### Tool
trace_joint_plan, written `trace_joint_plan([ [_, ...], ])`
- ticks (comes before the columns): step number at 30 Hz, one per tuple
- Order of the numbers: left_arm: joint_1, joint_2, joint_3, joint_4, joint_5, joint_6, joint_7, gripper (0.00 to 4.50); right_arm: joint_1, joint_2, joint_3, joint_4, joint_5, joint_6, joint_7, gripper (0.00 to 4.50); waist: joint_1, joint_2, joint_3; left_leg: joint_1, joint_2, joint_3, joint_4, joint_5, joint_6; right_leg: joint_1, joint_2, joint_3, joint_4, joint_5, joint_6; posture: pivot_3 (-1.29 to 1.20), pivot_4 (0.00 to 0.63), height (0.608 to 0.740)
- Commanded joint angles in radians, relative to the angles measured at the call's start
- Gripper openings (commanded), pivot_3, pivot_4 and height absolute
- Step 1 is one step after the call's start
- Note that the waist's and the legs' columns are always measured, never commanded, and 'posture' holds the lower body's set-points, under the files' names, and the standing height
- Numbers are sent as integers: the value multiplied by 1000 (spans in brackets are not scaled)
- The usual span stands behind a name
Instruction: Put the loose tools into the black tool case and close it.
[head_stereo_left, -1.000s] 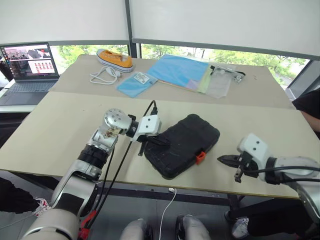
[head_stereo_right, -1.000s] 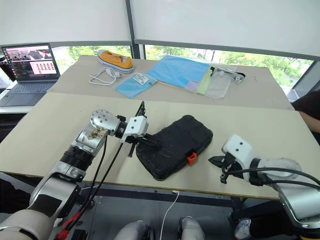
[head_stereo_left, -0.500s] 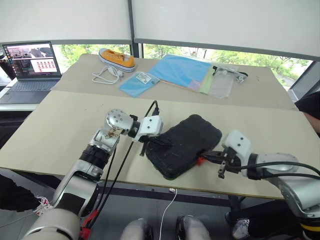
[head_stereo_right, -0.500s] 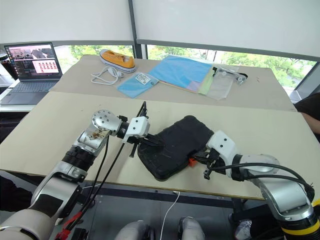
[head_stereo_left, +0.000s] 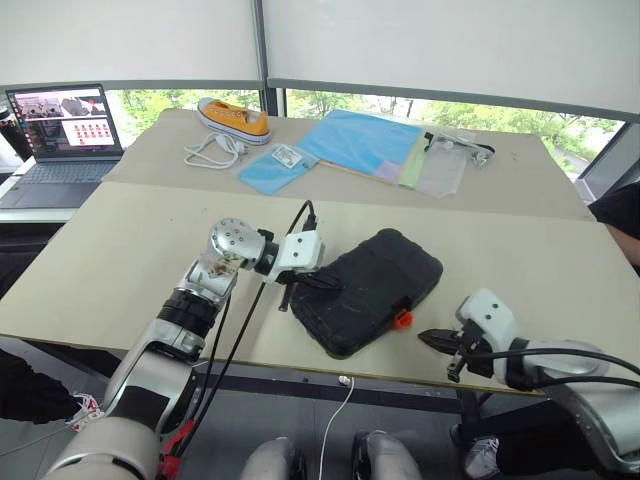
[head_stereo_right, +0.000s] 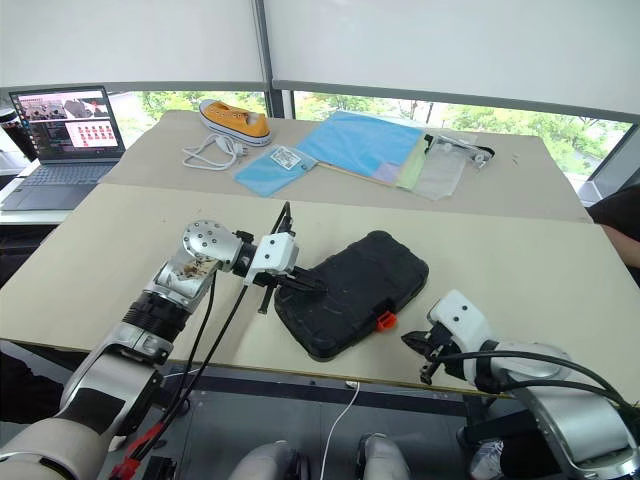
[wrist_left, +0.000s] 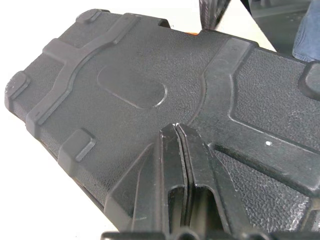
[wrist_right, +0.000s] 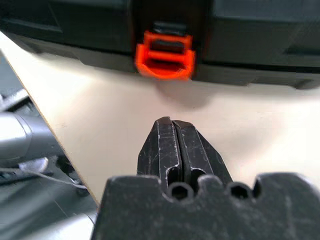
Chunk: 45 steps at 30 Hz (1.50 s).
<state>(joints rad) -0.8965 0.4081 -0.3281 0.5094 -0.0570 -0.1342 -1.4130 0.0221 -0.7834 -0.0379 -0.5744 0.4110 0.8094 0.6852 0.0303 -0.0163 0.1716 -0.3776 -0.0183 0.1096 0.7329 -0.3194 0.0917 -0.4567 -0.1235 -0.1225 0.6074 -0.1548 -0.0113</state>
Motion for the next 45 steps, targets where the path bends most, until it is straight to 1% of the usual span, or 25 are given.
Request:
trace_joint_plan([
  [1, -14, -15, -36, 42, 47, -34, 5, 64, -36, 32, 50, 20, -35, -32, -28, 0, 2, 0, 0, 0, 0, 0, 0, 0, 0, 0, 0, 0, 0, 0, 0, 0, 150, 718],
  [5, -29, -21, -58, 77, 85, -108, 15, 64, -91, 78, 87, 69, -77, -62, -61, 0, 6, 0, 0, 0, -1, 0, 0, 0, 0, 0, 0, 0, 0, 0, 0, 0, 150, 718],
  [8, -26, -14, -82, 92, 113, -168, 13, 64, -149, 95, 65, 64, -73, -62, -76, 0, 6, 0, 0, 0, -1, 0, 0, 0, 0, 0, 0, 0, 0, 0, 0, 0, 150, 718],
  [13, -12, -4, -109, 117, 156, -265, 21, 64, -197, 46, 14, 9, -55, -36, -52, 0, 0, 0, 0, 0, 0, 0, 0, 0, 0, -1, 0, 0, 0, 0, 0, 0, 150, 718],
  [17, -3, -11, -107, 118, 152, -269, 13, 64, -237, 33, -10, -3, -38, -14, -49, 0, -11, 0, 0, 0, 0, 0, 0, 0, 0, -1, 0, 0, 0, 0, 0, 0, 150, 718],
  [21, -4, -16, -107, 121, 149, -268, 10, 64, -263, 65, -21, 2, -8, 15, -53, 0, -19, 0, -1, 1, 1, 0, 0, 0, 0, 0, 1, 0, 0, 0, 0, 0, 150, 718],
  [26, -14, -18, -104, 137, 151, -269, 12, 64, -245, 67, -5, 11, -25, -3, -58, 0, -15, -1, -6, 1, 1, -1, -1, -1, 1, 0, 1, 0, 1, 0, 0, 0, 150, 718],
  [29, -17, -13, -101, 144, 151, -273, 12, 64, -217, 54, -50, 1, 3, 9, -47, 0, -16, -1, -6, 1, 0, 0, -1, -1, 3, 0, 0, 0, 0, 0, -1, 0, 150, 718],
  [31, -17, -8, -100, 147, 153, -274, 13, 0, -157, 37, -101, -15, 47, 26, -12, 585, -14, -1, -6, 1, 0, 0, 0, -1, 3, 0, 0, 0, 0, 0, 0, 0, 150, 718],
  [32, -17, -6, -99, 149, 152, -275, 12, 0, -137, 31, -114, -20, 58, 26, -2, 796, -12, -1, -6, 1, 0, 0, 0, -1, 3, 0, 0, 0, 0, 0, 0, 0, 150, 718],
  [33, -17, -5, -99, 150, 152, -275, 13, 0, -118, 33, -117, -17, 62, 17, 2, 1133, -12, -1, -6, 1, 0, 0, -1, -1, 3, 1, 0, 0, 0, 0, 0, 0, 150, 718],
  [36, -17, -5, -100, 151, 152, -276, 15, 0, -92, 44, -89, 20, 37, -42, 8, 2209, -14, -1, -7, 2, 0, 0, -1, -1, 3, 1, 0, 0, 0, 0, 0, 0, 150, 718],
  [37, -16, -5, -100, 149, 152, -275, 15, 0, -88, 48, -80, 31, 30, -60, 12, 2459, -15, -1, -7, 2, 1, 0, -1, -1, 3, 1, 0, 0, 0, 0, 0, 0, 150, 718],
  [40, -13, -5, -100, 143, 150, -272, 15, 0, -101, 68, -50, 76, 13, -108, 16, 3498, -16, -2, -7, 2, 1, 0, -1, -2, 3, 1, 0, 0, 0, 0, 0, 0, 150, 718],
  [45, -15, -2, -99, 145, 152, -273, 16, 0, -153, 101, 5, 162, -12, -161, 31, 3498, -16, -2, -7, 2, 0, 0, -1, -2, 3, 1, 0, 0, 0, 0, 0, 0, 150, 718],
])
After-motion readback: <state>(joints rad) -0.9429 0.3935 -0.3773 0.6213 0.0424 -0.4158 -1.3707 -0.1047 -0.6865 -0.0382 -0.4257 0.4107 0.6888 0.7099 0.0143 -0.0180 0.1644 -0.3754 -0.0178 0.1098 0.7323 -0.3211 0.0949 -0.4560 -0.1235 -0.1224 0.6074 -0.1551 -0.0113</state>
